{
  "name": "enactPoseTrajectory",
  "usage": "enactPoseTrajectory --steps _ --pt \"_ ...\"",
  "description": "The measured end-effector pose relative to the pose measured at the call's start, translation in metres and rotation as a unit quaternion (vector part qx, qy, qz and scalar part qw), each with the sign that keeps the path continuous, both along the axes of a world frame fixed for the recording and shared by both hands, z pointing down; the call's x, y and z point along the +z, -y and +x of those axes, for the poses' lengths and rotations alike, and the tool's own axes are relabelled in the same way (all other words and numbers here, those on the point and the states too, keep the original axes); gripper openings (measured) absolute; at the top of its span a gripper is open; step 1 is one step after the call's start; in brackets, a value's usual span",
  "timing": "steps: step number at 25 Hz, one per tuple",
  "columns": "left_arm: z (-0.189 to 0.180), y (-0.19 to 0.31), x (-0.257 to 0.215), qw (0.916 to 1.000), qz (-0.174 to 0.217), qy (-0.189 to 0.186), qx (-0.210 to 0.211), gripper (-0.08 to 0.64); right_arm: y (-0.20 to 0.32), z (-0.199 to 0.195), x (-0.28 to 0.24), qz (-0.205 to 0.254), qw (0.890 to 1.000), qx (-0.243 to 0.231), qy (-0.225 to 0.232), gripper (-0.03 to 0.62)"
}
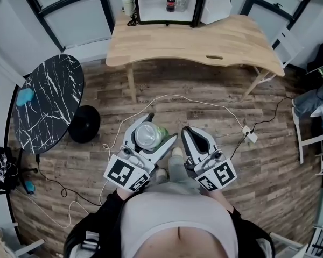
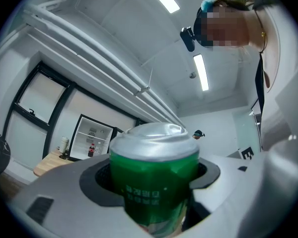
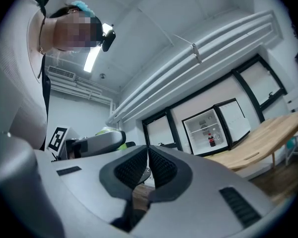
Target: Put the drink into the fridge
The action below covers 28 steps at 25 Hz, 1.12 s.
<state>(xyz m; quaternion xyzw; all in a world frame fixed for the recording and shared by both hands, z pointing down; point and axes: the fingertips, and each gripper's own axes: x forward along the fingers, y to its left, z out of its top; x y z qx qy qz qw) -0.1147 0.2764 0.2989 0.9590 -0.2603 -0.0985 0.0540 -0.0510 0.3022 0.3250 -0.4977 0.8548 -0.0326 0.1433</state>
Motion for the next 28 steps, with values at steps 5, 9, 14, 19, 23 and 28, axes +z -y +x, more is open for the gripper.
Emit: enactPoseTrajectory --steps 5,9,14,19,23,28 --pt "0.005 0.012 0.007 1.0000 -0.004 0.004 -0.001 0.348 0.015 0.010 0.005 -0.003 1.000 0.007 0.011 0.032" --pt "0.011 0.032 0.010 1.0000 -0.002 0.006 -0.007 0.348 0.038 0.015 0.002 0.006 1.000 0.001 0.007 0.032" --pt "0.019 0.072 0.009 0.9998 0.001 0.010 -0.018 0.348 0.079 0.025 0.001 0.007 1.000 -0.008 0.014 0.032" --pt "0.038 0.118 0.009 0.9997 -0.001 0.008 -0.024 0.348 0.124 0.043 -0.005 0.015 1.000 -0.020 0.016 0.032" --pt "0.054 0.152 0.006 0.9996 -0.001 0.010 -0.027 0.348 0.160 0.058 -0.008 0.013 1.000 -0.023 0.015 0.032" --pt "0.075 0.192 -0.003 0.9994 0.005 0.010 -0.033 0.348 0.203 0.078 -0.016 0.016 0.999 -0.033 0.014 0.032"
